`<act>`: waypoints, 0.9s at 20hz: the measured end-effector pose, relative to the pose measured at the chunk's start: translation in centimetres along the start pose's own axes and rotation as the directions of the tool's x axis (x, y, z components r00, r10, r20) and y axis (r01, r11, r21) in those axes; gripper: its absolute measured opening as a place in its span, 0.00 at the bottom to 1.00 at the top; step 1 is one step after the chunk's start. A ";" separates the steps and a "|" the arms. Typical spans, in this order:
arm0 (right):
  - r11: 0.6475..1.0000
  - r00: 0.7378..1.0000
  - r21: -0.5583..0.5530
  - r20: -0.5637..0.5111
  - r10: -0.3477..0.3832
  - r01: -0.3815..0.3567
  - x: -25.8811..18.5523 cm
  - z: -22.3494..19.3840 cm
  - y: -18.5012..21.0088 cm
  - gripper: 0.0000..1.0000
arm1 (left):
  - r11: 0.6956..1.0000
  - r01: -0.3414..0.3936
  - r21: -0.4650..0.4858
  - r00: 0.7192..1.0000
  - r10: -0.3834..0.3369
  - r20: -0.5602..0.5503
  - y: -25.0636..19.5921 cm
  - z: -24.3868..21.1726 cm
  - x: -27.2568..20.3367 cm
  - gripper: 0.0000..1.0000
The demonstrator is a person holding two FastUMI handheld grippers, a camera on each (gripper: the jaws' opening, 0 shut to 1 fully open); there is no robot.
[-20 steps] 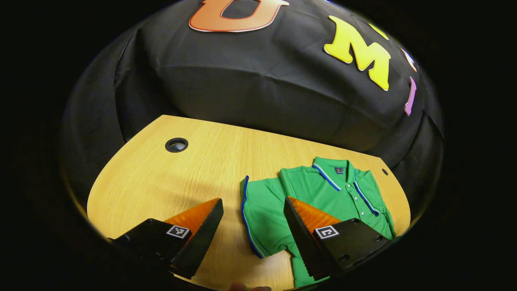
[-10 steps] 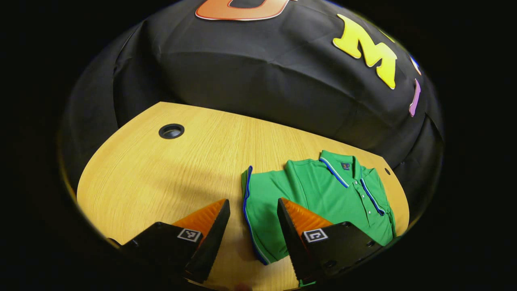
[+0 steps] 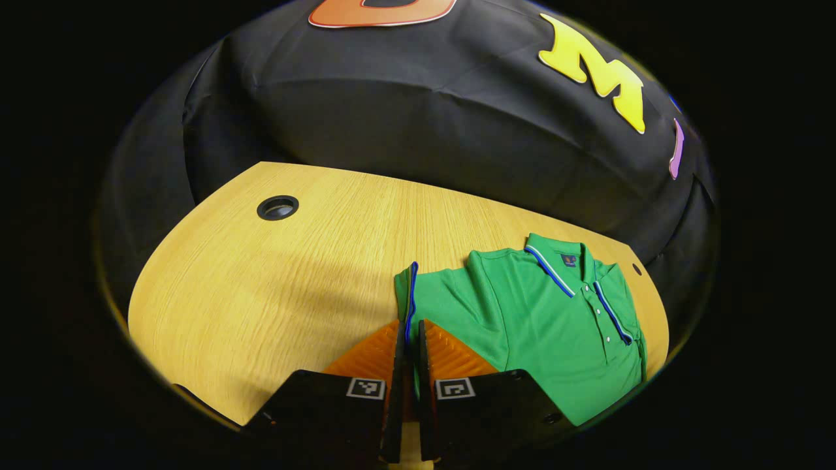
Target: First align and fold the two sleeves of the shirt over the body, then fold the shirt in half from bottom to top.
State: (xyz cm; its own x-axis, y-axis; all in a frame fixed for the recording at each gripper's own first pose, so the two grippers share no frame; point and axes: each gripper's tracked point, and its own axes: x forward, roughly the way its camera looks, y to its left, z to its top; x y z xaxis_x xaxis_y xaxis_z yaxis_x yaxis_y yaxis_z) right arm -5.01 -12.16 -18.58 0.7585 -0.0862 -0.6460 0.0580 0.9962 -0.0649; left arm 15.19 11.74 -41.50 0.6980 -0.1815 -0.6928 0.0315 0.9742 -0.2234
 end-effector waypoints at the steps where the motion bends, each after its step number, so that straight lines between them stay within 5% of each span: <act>1: 1.000 1.000 0.006 -0.004 -0.002 0.002 0.0 -0.2 -0.2 0.76 | 1.000 -0.007 0.011 1.000 0.007 -0.005 0.1 0.0 0.0 0.13; 4: 1.000 1.000 0.020 -0.007 -0.012 0.012 -0.1 -0.6 -0.8 0.76 | 0.999 -0.017 0.034 1.000 0.018 -0.014 0.1 0.1 0.0 0.05; 10: 1.000 1.000 -0.008 0.010 -0.027 0.027 -0.6 -0.7 -1.4 0.76 | 0.996 -0.057 0.067 0.998 0.058 -0.004 0.1 0.9 -0.4 0.03; 18: 1.000 0.999 0.027 0.040 -0.008 0.007 -0.8 -0.4 -1.6 0.76 | 0.986 -0.006 0.164 0.996 -0.008 0.089 -4.3 5.6 -4.0 0.03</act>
State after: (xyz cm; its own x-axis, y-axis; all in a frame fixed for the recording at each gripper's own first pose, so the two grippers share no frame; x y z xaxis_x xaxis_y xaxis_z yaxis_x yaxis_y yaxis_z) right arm -5.97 -13.68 -18.30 0.7833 -0.0937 -0.6146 0.0811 0.9955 -0.0484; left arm 16.31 9.03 -33.93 0.7584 -0.1769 -0.6274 0.1438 0.9842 -0.1037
